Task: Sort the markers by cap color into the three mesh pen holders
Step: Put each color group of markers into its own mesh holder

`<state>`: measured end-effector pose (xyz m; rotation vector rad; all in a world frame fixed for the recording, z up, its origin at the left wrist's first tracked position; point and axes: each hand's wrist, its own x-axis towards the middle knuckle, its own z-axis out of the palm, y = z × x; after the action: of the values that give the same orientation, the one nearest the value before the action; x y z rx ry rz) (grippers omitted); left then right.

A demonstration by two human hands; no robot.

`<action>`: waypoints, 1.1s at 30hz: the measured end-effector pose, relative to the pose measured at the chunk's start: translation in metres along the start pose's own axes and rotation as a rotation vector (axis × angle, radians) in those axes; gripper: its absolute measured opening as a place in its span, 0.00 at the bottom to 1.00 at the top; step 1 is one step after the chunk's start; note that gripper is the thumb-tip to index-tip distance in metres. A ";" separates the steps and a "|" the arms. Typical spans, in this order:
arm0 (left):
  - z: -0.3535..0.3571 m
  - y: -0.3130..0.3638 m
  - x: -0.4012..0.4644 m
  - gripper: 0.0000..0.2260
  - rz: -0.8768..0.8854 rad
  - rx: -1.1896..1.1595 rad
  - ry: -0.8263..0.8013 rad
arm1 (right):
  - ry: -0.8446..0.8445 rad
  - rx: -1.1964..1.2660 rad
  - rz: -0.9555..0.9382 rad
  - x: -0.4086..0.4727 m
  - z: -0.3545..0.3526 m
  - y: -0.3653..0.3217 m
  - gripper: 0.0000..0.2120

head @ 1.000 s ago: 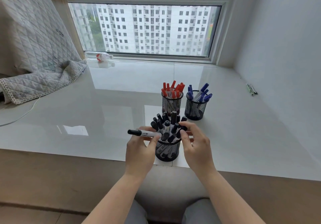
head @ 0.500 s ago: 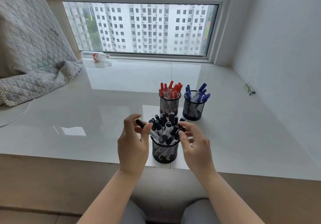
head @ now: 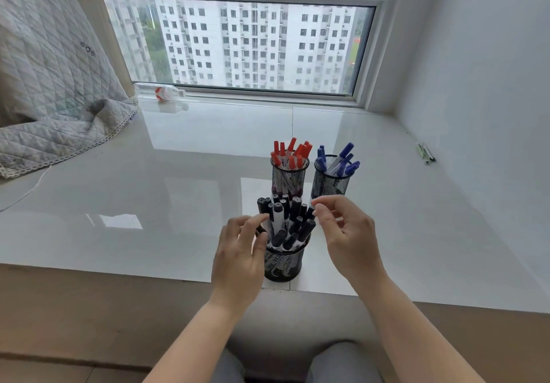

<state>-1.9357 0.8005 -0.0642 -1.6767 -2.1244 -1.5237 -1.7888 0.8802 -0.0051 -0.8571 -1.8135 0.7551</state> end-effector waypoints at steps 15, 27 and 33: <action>0.022 -0.004 0.008 0.37 -0.369 -0.314 -0.285 | -0.624 -0.654 -0.210 0.050 0.026 -0.035 0.12; 0.024 -0.008 0.006 0.32 -0.366 -0.303 -0.277 | -0.139 0.020 -0.008 0.064 -0.009 -0.032 0.06; 0.025 -0.008 0.006 0.33 -0.365 -0.305 -0.275 | 0.178 0.408 0.253 0.070 -0.023 -0.025 0.06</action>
<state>-1.9315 0.8223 -0.0788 -1.7466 -2.5661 -1.8954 -1.7936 0.9261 0.0573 -0.8560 -1.3436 1.1269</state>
